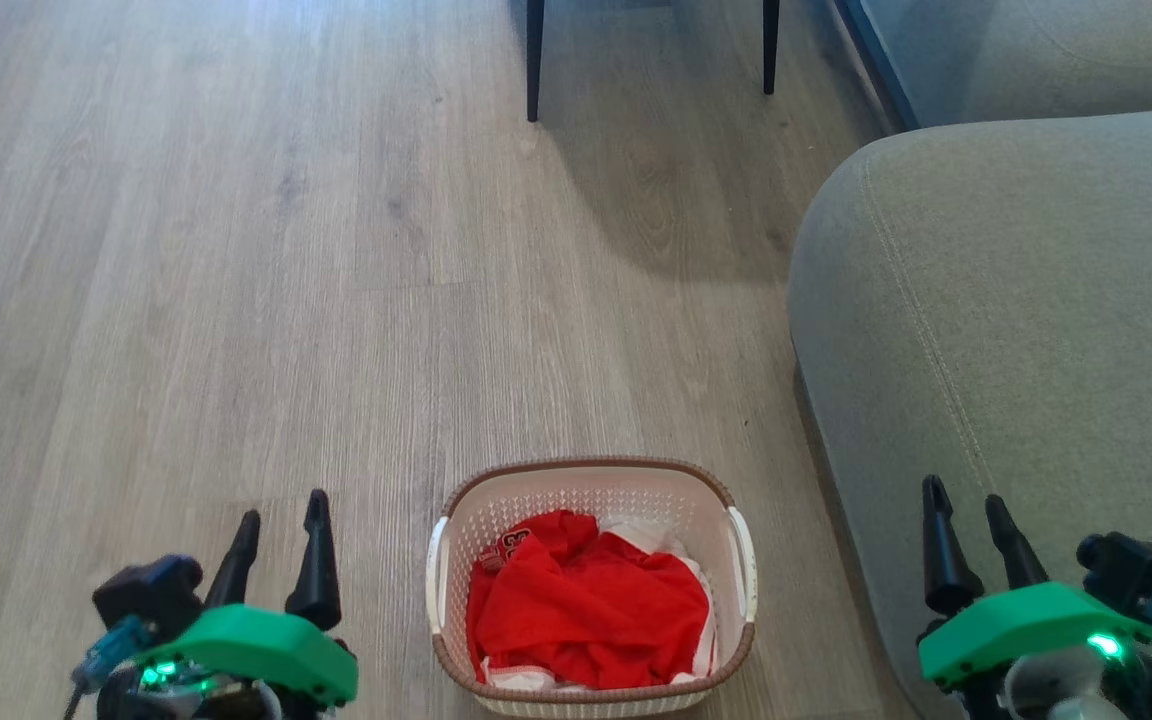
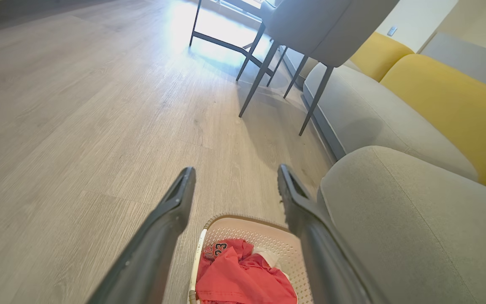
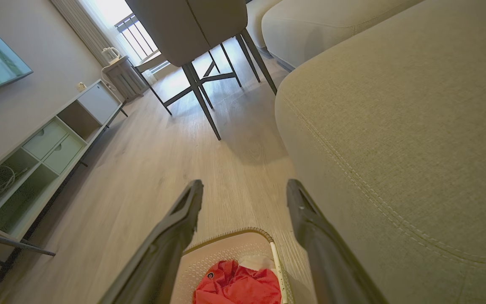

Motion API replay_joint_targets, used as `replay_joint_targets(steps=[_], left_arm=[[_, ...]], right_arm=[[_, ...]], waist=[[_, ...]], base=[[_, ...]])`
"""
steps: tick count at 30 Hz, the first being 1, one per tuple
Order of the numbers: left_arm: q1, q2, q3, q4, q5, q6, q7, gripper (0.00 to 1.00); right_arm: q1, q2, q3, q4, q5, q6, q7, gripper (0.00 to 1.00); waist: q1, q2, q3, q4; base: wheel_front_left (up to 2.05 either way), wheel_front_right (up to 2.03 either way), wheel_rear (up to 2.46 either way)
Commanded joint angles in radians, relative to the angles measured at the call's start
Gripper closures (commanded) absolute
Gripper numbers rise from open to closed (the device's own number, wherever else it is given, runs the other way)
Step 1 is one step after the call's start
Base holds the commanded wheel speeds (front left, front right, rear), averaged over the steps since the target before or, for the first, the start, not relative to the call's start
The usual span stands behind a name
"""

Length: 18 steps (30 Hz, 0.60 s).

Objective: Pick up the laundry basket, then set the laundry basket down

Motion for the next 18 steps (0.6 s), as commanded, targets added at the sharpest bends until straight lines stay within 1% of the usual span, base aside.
replay_joint_targets(steps=[1, 11, 18], left_arm=[[-0.027, 0.018, 0.017, -0.04, 0.031, 0.008, -0.014, 0.0], [-0.009, 0.027, -0.008, -0.055, 0.144, 0.033, -0.044, 0.0], [0.006, 0.026, -0.019, -0.06, 0.213, 0.043, -0.065, 0.0]], right_arm=[[-0.022, -0.013, 0.02, -0.046, -0.032, 0.002, -0.018, 0.0], [-0.009, -0.014, 0.033, -0.067, -0.162, 0.002, -0.047, 0.0], [-0.001, -0.015, 0.046, -0.082, -0.25, 0.002, -0.067, 0.0]], waist=[[0.0, 0.0, -0.001, 0.0], [0.0, 0.0, -0.009, -0.004], [0.0, 0.0, -0.015, -0.007]], base=[[0.0, 0.0, 0.0], [0.0, 0.0, 0.0], [0.0, 0.0, 0.0]])
